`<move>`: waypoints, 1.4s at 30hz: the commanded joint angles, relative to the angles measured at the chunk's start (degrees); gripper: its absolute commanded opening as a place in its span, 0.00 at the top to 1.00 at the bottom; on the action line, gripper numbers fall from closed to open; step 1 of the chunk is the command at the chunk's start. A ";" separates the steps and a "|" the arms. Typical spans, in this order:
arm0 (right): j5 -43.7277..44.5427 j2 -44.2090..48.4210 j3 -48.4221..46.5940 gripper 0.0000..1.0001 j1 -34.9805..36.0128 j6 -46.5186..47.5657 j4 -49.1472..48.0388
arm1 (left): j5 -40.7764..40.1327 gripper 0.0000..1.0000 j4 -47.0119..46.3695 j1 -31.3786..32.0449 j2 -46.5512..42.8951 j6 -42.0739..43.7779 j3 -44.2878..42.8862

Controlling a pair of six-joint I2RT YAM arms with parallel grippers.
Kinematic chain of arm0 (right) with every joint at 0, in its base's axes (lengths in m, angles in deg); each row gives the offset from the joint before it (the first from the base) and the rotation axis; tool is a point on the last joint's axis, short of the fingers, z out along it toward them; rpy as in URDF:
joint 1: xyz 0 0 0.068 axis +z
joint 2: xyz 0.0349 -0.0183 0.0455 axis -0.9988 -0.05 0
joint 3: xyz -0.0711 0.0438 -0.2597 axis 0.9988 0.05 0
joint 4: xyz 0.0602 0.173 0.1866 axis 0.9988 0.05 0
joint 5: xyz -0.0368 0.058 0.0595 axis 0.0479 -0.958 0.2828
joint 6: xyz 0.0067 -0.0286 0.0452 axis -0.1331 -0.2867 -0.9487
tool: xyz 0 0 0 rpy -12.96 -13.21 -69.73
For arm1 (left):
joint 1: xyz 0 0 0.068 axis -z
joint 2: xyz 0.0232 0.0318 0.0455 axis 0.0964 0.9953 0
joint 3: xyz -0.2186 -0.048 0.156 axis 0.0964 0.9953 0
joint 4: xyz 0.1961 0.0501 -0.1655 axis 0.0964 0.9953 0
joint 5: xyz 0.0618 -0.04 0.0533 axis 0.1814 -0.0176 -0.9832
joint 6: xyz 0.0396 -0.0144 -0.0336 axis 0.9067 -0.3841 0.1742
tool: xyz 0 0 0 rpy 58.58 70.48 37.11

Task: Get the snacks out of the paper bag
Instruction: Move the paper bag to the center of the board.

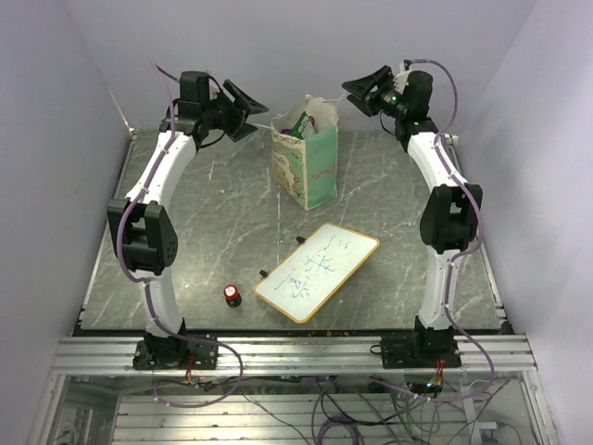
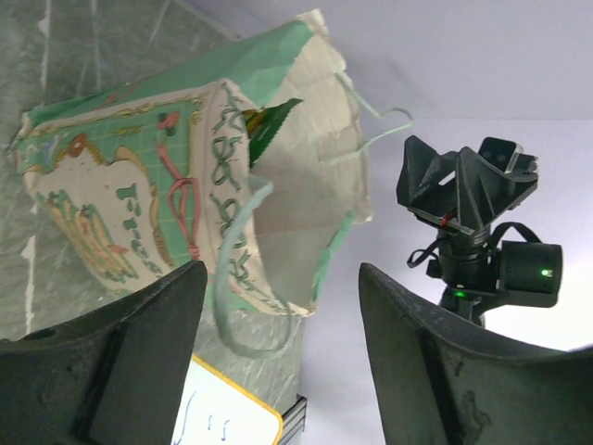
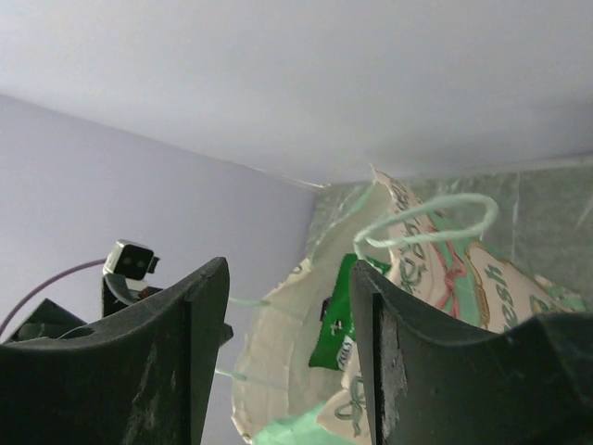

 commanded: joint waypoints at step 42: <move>0.85 -6.28 -4.55 0.52 0.30 -7.41 -6.92 | 8.09 0.93 -14.33 -0.94 2.83 -11.94 -1.52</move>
